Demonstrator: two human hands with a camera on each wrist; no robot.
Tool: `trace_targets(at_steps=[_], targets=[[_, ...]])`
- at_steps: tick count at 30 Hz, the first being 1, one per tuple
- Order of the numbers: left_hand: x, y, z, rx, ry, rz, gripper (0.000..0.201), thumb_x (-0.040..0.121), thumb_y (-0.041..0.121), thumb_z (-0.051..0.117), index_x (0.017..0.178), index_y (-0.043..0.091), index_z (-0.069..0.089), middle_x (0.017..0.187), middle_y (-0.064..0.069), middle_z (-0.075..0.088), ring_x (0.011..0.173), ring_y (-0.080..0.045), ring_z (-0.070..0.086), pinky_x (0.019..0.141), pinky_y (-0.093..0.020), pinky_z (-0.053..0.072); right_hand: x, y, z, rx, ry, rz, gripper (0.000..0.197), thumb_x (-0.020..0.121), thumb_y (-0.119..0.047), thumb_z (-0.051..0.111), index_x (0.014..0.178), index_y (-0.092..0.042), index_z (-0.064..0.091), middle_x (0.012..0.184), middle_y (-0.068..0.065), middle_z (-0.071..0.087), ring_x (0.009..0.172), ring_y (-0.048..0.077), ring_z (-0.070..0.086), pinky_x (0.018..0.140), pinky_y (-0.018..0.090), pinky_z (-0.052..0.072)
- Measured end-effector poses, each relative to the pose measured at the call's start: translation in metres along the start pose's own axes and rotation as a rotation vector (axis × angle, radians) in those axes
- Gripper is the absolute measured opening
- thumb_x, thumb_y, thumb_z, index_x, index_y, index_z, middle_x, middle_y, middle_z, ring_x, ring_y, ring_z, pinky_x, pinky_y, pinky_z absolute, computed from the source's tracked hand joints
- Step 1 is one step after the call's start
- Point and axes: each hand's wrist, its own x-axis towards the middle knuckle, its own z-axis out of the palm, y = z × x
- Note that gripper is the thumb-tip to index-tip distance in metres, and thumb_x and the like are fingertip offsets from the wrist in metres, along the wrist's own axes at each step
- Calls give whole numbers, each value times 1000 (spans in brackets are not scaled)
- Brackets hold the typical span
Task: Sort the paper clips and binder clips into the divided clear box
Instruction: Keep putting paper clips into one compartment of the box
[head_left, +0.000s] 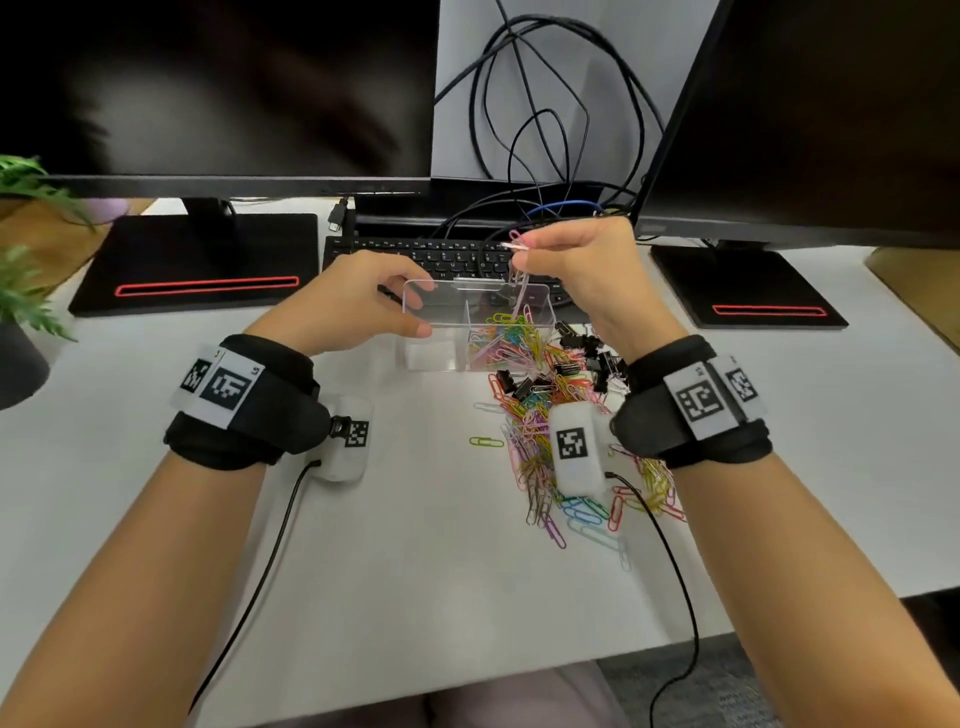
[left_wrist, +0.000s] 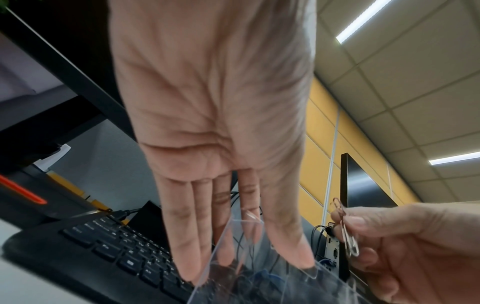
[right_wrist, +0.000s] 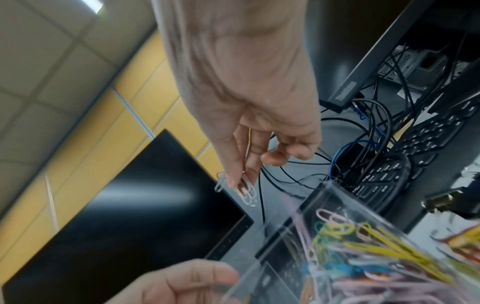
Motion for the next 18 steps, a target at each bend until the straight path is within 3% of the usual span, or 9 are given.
trace_targets(at_steps=[4, 7, 11, 16, 18], targets=[[1, 0, 0, 6, 1, 5, 48, 75, 23, 83, 119, 28, 64, 104, 5, 67, 92, -14, 69, 95, -37, 52, 2, 10, 8, -148, -47, 25, 9, 76, -4, 76, 82, -10, 76, 84, 10, 73, 75, 18, 68, 70, 25, 58], [3, -1, 1, 6, -1, 6, 49, 74, 23, 83, 119, 28, 64, 104, 6, 67, 92, -14, 69, 95, -38, 53, 0, 16, 11, -314, -66, 22, 8, 80, -8, 75, 86, -12, 77, 83, 1, 70, 74, 9, 65, 59, 13, 49], [3, -3, 1, 7, -2, 11, 48, 75, 23, 82, 118, 30, 63, 104, 6, 67, 92, -13, 69, 95, -39, 53, -2, 14, 7, -333, -86, 43, 11, 81, -9, 74, 92, -12, 76, 85, 0, 71, 73, 3, 62, 58, 8, 44], [5, -4, 3, 11, -2, 9, 47, 74, 25, 82, 117, 32, 63, 104, 7, 68, 92, -12, 69, 95, -40, 53, -10, 8, -16, -416, -69, 59, 21, 82, -1, 68, 99, -11, 74, 82, 3, 72, 71, 9, 63, 70, 23, 50], [5, -3, 3, 17, -3, 5, 47, 74, 26, 82, 117, 32, 64, 104, 7, 68, 92, -12, 69, 96, -41, 52, -19, 7, -30, -535, -138, 90, 25, 82, 2, 63, 100, -12, 74, 87, 7, 72, 75, 16, 64, 73, 28, 54]])
